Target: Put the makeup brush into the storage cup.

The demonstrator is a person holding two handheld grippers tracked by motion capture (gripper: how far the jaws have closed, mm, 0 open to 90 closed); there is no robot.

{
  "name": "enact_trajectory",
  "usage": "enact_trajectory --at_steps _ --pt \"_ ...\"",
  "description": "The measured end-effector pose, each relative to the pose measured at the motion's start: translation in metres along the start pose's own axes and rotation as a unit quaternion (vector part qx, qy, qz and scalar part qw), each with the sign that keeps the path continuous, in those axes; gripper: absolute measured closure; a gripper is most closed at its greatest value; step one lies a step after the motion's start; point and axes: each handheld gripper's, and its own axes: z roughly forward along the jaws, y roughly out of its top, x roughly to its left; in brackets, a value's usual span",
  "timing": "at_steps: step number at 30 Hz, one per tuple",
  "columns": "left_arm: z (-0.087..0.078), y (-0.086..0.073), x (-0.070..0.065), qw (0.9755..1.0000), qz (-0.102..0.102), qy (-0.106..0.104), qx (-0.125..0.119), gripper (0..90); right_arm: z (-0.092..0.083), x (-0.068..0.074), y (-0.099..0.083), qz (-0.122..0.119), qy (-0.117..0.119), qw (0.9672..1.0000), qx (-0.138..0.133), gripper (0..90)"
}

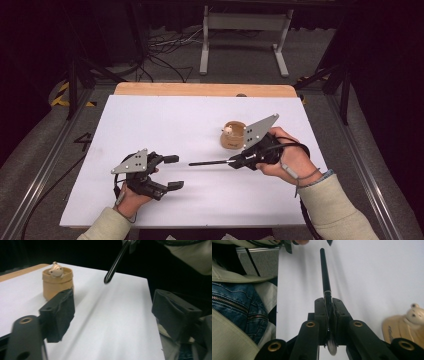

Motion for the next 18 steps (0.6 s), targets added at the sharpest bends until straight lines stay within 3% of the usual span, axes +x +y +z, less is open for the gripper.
enact_trajectory --at_steps 12,18 --pt "-0.009 -0.006 0.004 0.9994 -0.006 0.032 0.010 5.7 -0.027 -0.013 0.014 0.055 -0.038 0.9960 0.060 84.2" --pt "-0.012 -0.009 0.005 0.9986 -0.008 0.050 0.013 3.0 -0.033 -0.021 0.021 0.081 -0.057 0.9904 0.096 84.2"
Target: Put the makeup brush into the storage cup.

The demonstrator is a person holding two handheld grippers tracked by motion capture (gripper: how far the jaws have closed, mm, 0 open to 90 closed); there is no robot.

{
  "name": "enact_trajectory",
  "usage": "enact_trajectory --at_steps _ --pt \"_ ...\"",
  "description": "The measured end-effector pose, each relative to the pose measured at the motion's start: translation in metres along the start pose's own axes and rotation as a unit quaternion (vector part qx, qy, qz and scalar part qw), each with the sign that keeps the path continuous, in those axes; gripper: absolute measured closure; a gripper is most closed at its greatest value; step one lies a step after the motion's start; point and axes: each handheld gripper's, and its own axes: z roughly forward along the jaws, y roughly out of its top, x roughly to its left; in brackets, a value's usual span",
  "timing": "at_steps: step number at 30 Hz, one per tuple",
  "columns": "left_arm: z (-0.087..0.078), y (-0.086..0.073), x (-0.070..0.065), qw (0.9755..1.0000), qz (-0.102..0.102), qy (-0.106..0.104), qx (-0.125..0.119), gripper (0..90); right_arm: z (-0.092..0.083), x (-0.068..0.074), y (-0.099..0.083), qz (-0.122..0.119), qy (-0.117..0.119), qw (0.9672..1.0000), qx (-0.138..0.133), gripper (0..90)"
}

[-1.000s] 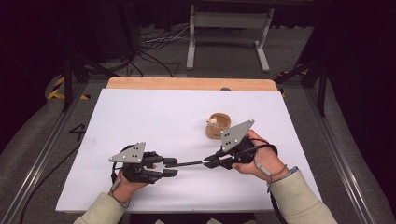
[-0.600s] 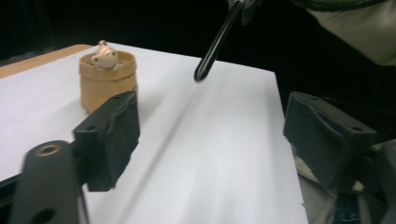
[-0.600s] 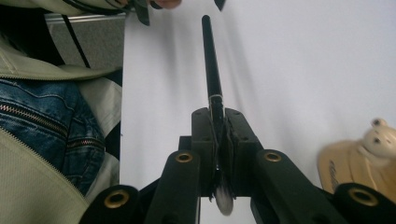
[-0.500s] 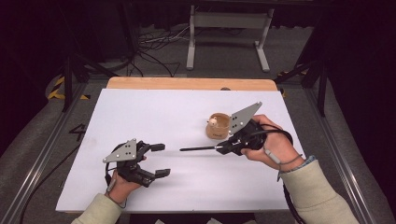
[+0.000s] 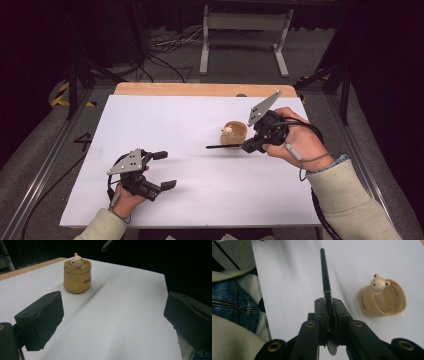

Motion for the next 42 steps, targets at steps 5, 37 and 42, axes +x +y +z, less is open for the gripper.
enact_trajectory --at_steps 5,37,42 --pt "-0.004 -0.004 0.001 0.9998 -0.006 0.019 -0.002 1.6 -0.004 -0.006 0.006 0.014 -0.014 0.9995 0.024 84.2" --pt "-0.014 -0.012 0.006 0.9986 -0.016 0.051 -0.002 0.4 -0.018 -0.061 0.028 0.126 -0.090 0.9785 0.137 84.1" --pt "-0.014 -0.011 0.006 0.9986 -0.016 0.050 -0.003 0.4 -0.018 -0.067 0.033 0.144 -0.100 0.9724 0.155 84.1"
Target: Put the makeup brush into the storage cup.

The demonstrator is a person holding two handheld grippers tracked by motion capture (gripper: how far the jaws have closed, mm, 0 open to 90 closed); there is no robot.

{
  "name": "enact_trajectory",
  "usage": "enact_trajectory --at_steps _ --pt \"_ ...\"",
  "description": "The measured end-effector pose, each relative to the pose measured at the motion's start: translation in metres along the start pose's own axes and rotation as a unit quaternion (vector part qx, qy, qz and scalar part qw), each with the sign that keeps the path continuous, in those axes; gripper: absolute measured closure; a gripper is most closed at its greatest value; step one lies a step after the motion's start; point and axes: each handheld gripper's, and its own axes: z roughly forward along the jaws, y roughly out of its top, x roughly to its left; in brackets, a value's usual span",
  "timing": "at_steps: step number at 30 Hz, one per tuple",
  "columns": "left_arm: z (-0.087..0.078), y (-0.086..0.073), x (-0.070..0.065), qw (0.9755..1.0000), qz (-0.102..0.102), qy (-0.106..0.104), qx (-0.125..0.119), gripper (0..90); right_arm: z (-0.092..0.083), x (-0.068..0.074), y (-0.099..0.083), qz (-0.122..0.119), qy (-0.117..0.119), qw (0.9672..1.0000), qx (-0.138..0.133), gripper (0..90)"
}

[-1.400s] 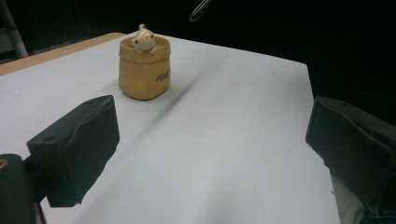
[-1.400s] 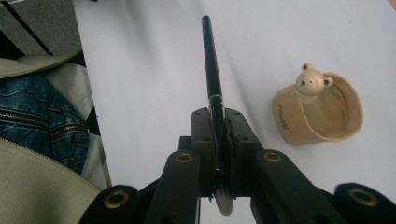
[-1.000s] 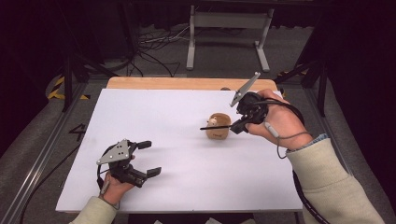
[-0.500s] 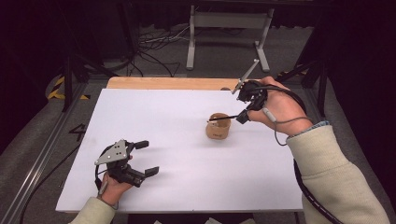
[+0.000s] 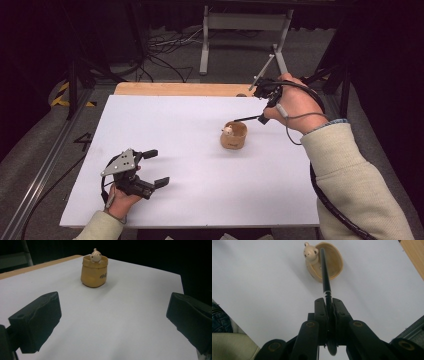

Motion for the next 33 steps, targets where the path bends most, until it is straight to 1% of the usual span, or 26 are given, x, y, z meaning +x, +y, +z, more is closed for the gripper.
enact_trajectory --at_steps 2,6,10,13,15,17,21,22,25,26,28,30,33 --pt "0.000 0.000 0.000 1.0000 0.000 0.000 0.000 0.4 0.000 -0.001 0.003 0.002 -0.004 1.0000 0.008 84.1" --pt "0.000 0.000 0.000 1.0000 0.001 0.000 -0.001 0.4 0.002 -0.002 0.005 0.005 -0.004 0.9999 0.014 84.1" --pt "0.000 0.000 0.000 1.0000 -0.001 -0.002 -0.001 0.4 0.003 -0.002 0.011 0.010 -0.003 0.9995 0.029 84.1" --pt "0.000 0.000 0.000 1.0000 -0.002 -0.003 -0.001 0.4 0.006 -0.003 0.016 0.005 -0.004 0.9991 0.041 84.1" --pt "-0.001 0.000 0.001 1.0000 -0.003 -0.003 -0.001 0.4 0.008 -0.003 0.019 0.008 -0.004 0.9987 0.050 84.1" --pt "-0.001 0.000 0.001 1.0000 -0.003 -0.003 -0.002 0.4 0.013 -0.004 0.022 0.007 -0.005 0.9981 0.061 84.1" --pt "-0.001 0.000 0.001 1.0000 -0.004 -0.003 -0.002 0.4 0.019 -0.005 0.026 0.006 -0.003 0.9973 0.074 84.0" --pt "-0.001 0.000 0.001 1.0000 -0.004 -0.003 -0.002 0.4 0.021 -0.005 0.027 0.009 -0.002 0.9970 0.077 84.0" --pt "-0.002 0.000 0.001 1.0000 0.000 -0.002 -0.001 0.4 0.026 -0.007 0.028 0.008 -0.004 0.9964 0.084 84.0" --pt "-0.002 0.000 0.001 1.0000 0.000 -0.002 -0.001 0.4 0.026 -0.007 0.028 0.008 -0.004 0.9964 0.084 84.0" --pt "-0.002 0.000 0.001 1.0000 0.000 -0.003 -0.002 0.4 0.031 -0.009 0.030 0.005 -0.004 0.9958 0.092 84.0" --pt "-0.002 0.000 0.001 1.0000 -0.001 -0.003 -0.002 0.4 0.036 -0.009 0.031 0.006 0.001 0.9957 0.092 84.0" --pt "-0.002 0.000 0.001 1.0000 -0.001 -0.003 -0.002 0.4 0.043 -0.010 0.034 0.005 0.001 0.9950 0.099 84.0"
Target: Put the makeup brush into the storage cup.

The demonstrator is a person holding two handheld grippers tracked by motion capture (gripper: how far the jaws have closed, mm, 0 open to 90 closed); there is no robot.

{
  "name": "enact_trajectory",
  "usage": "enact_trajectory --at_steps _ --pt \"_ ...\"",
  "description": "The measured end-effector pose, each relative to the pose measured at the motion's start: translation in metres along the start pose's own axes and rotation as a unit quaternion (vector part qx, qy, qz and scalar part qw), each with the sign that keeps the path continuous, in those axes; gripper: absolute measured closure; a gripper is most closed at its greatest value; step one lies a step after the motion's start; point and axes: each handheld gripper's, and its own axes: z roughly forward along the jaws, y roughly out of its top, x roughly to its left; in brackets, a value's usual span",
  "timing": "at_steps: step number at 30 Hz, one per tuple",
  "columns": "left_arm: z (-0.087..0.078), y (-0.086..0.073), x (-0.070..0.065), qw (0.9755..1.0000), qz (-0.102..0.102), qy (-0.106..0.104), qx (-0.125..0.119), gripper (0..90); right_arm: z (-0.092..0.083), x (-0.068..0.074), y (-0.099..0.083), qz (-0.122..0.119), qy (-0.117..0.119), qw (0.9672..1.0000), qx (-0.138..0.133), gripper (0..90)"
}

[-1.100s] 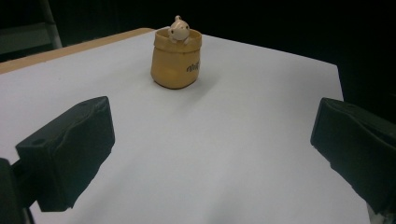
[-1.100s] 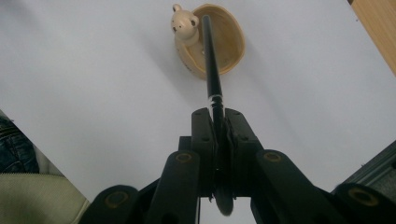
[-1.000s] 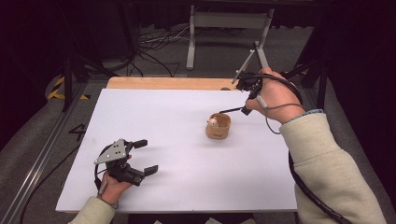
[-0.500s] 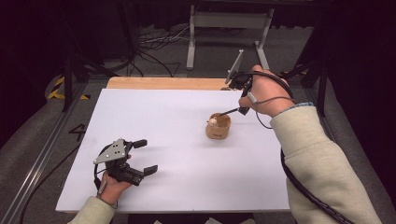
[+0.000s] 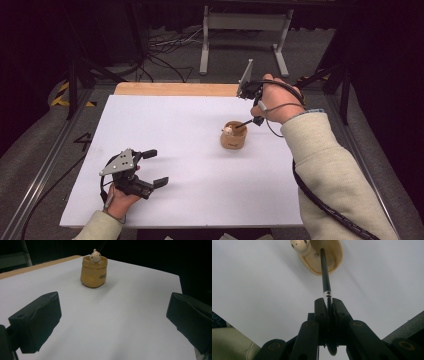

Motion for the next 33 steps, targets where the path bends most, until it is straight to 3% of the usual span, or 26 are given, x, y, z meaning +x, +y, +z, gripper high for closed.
enact_trajectory --at_steps 14,26,33 --pt "0.000 0.000 0.000 1.0000 -0.001 -0.003 0.000 0.4 0.023 0.000 0.014 -0.010 -0.006 0.9998 0.017 83.9" --pt "0.000 0.000 0.000 1.0000 -0.001 -0.004 0.000 0.4 0.032 0.001 0.015 -0.012 0.000 0.9999 0.009 82.6" --pt "0.000 0.001 0.000 1.0000 -0.001 -0.005 0.000 0.4 0.026 -0.001 0.007 -0.011 -0.001 0.9995 -0.031 61.4"
